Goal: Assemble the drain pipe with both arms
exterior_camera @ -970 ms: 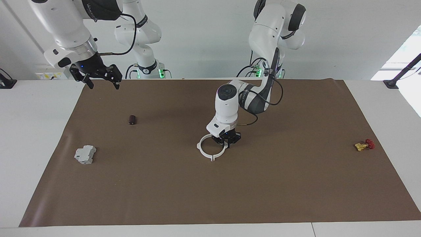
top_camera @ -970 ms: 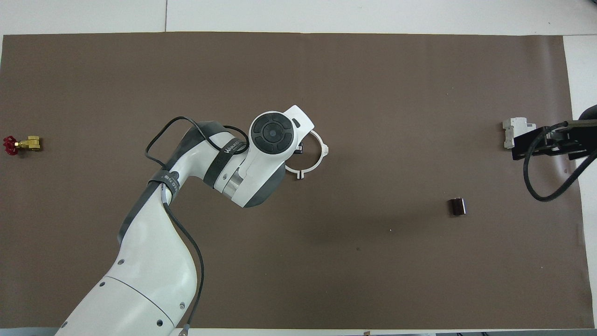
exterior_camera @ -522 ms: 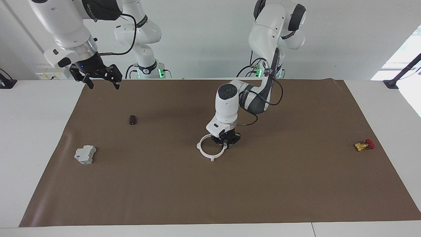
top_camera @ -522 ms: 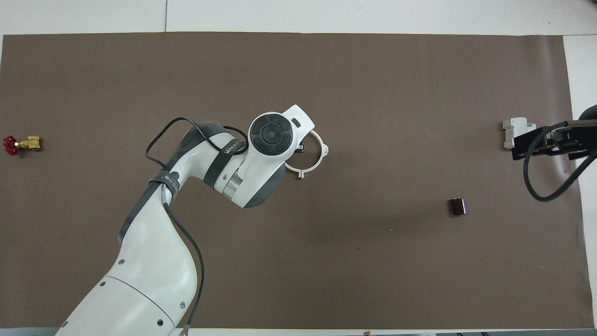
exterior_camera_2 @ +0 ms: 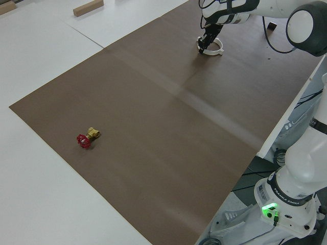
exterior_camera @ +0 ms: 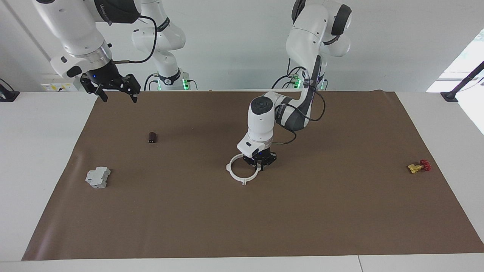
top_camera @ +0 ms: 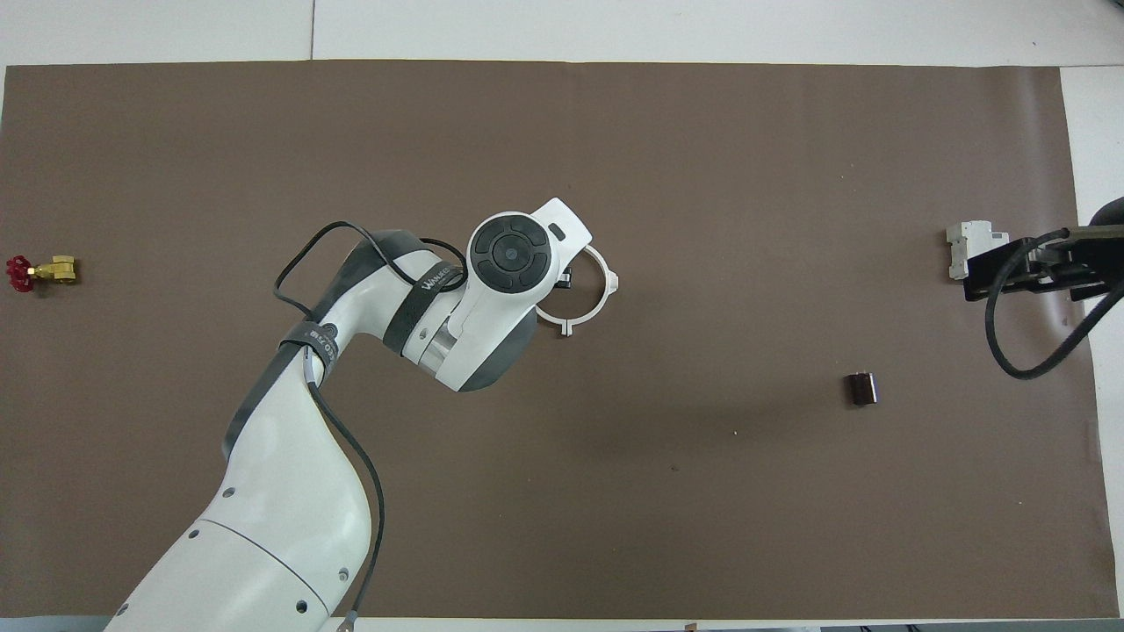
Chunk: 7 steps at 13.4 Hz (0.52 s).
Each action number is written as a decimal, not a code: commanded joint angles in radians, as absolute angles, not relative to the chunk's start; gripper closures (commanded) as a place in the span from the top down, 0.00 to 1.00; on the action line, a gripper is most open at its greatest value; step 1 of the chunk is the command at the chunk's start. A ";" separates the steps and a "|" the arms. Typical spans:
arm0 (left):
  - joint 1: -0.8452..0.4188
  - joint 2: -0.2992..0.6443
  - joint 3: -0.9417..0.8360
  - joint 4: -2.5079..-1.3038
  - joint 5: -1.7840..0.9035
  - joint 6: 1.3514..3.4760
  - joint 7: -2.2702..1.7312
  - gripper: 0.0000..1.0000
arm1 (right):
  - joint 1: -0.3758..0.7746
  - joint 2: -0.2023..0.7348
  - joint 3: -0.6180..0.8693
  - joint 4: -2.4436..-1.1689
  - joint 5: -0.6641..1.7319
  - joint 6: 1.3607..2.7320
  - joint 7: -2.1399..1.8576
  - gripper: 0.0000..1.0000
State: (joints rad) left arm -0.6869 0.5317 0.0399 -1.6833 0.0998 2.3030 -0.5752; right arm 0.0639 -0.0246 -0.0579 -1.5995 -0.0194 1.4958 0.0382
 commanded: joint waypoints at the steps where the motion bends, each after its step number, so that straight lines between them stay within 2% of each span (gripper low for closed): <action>1: -0.699 0.505 0.051 -1.723 0.092 2.322 -0.581 0.41 | 0.063 -0.044 -0.055 -1.624 -0.026 1.505 0.012 1.00; 2: -0.699 0.505 0.051 -1.723 0.092 2.324 -0.577 0.91 | 0.063 -0.044 -0.055 -1.624 -0.026 1.505 0.012 1.00; 3: -0.699 0.505 0.051 -1.723 0.092 2.322 -0.575 1.00 | 0.063 -0.044 -0.055 -1.624 -0.026 1.505 0.012 1.00; 7: -0.687 0.476 0.052 -1.721 0.092 2.307 -0.575 1.00 | 0.064 -0.043 -0.054 -1.617 -0.026 1.509 0.012 1.00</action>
